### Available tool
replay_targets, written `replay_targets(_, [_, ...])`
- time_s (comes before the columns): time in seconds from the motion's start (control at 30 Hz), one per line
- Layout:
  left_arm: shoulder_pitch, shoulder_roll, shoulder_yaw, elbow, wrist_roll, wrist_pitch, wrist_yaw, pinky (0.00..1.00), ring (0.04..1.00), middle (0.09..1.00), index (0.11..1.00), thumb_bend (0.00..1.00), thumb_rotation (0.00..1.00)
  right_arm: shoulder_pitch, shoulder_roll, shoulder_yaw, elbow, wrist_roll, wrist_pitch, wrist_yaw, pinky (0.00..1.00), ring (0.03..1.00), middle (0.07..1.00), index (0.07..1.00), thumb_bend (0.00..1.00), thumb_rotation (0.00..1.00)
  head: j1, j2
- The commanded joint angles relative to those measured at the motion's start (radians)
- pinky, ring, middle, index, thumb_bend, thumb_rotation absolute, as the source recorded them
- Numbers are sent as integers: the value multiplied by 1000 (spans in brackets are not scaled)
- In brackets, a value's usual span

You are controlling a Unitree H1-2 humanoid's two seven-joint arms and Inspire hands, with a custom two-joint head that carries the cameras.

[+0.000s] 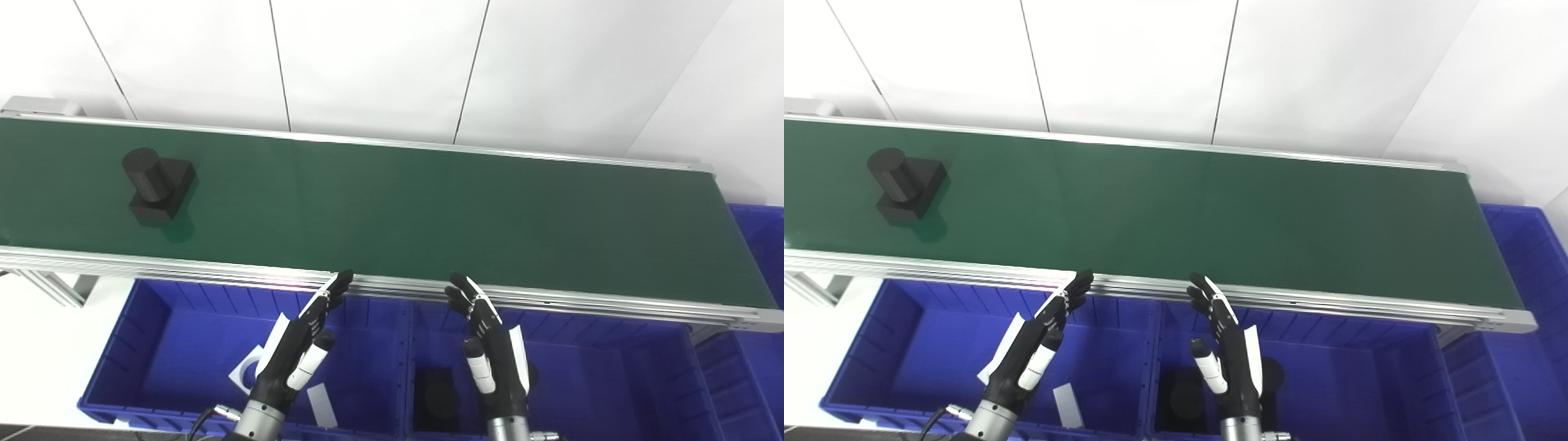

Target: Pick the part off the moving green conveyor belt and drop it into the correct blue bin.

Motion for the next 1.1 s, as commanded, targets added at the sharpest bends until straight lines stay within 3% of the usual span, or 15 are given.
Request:
replay_targets(0.0, [-7,-8,3,-27,4,-39,1,953,954,950,925,631,1000,-11,1,3,-27,3,-45,-4,817,844,880,847,832,964,3,2])
replay_targets(0.4, [-4,-14,4,-41,12,-39,6,930,943,940,921,628,999,-10,1,3,-26,0,-45,-9,814,843,875,845,837,957,10,-1])
replay_targets(0.53, [-3,-19,4,-31,4,-38,2,932,945,941,922,624,991,-10,-2,1,-21,10,-45,-4,818,845,875,845,836,954,45,-10])
replay_targets(0.67, [-5,-35,-3,4,-15,-39,-6,955,957,949,924,670,969,-10,-22,-5,-9,21,-45,6,823,849,877,850,864,972,157,-39])
replay_targets(0.8, [-16,-51,-21,50,51,-39,47,941,950,940,919,658,982,-9,-40,-17,7,49,-45,17,824,847,878,851,861,973,250,-95])
replay_targets(0.97, [-30,-56,-55,92,80,-39,103,937,946,935,907,696,985,-10,-64,-21,29,58,-45,24,828,855,881,864,870,991,294,-134])
replay_targets(1.0, [-35,-58,-62,104,78,-39,112,933,943,932,905,715,976,-11,-68,-21,35,62,-45,26,829,855,882,866,866,993,317,-160])
replay_targets(1.07, [-39,-61,-73,120,68,-39,121,929,941,931,904,727,970,-15,-75,-21,45,68,-45,29,829,855,882,866,860,992,329,-177])
